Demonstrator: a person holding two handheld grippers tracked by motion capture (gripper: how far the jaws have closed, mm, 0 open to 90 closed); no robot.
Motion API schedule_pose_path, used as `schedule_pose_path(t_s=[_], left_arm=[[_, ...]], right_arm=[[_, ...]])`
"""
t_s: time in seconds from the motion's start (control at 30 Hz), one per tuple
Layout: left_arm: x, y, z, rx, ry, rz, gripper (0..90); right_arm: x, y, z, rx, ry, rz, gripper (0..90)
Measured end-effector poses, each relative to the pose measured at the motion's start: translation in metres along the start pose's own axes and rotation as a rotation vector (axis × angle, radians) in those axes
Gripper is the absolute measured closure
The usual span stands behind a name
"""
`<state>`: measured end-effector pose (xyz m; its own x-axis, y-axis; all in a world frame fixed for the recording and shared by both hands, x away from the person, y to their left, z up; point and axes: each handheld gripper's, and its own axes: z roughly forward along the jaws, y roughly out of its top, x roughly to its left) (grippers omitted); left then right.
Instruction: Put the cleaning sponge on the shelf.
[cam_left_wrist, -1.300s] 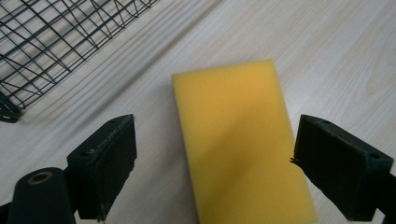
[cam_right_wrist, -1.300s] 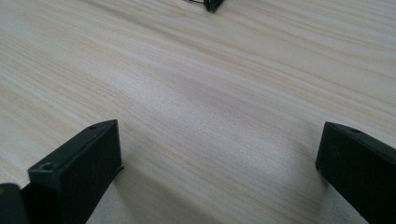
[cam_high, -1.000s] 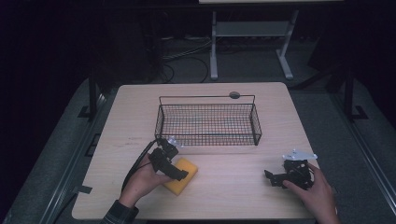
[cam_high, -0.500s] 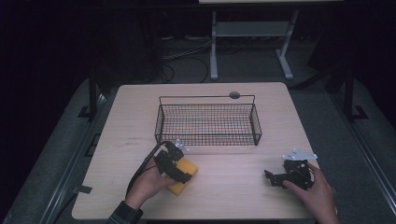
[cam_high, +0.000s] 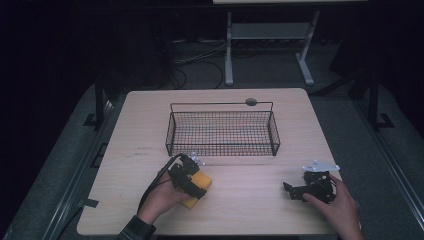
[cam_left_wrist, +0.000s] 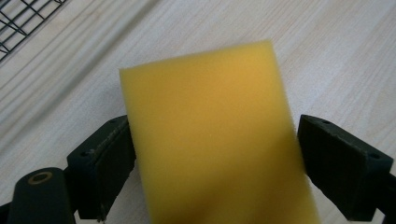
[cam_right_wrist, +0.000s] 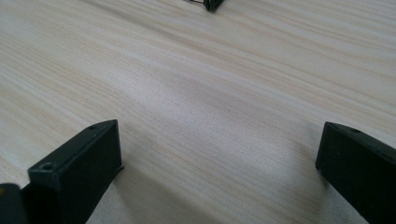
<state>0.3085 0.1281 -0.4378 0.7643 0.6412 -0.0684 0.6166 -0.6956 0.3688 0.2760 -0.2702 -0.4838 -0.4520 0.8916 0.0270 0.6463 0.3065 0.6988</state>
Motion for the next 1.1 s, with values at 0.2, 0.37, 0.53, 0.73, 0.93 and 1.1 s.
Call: schedule_pose_path(t_s=[0.2,0.37,0.53,0.73,0.93,1.1], left_arm=[[0.0,-0.0008,0.0049,0.024,0.006,0.012,12.5],[-0.0014,-0.0007,0.0069,0.03,0.012,0.019,12.5],[-0.0016,-0.0007,0.0083,0.04,0.012,0.027,12.5],[-0.0016,-0.0009,0.0086,0.041,0.014,0.034,12.7],[-0.0019,-0.0012,0.0081,0.043,0.017,0.043,13.9],[-0.0016,-0.0015,0.0075,0.038,0.014,0.042,15.8]], right_arm=[[0.0,0.0,0.0,0.0,0.0,0.001,0.0],[-0.0001,0.0,0.0,0.0,0.0,-0.001,0.0],[0.0,0.0,0.0,0.0,0.0,0.001,0.0],[0.0,0.0,0.0,0.0,0.0,0.001,0.0],[0.0,0.0,0.0,0.0,0.0,0.001,0.0],[0.0001,0.0,0.0,0.0,0.0,0.001,0.0]])
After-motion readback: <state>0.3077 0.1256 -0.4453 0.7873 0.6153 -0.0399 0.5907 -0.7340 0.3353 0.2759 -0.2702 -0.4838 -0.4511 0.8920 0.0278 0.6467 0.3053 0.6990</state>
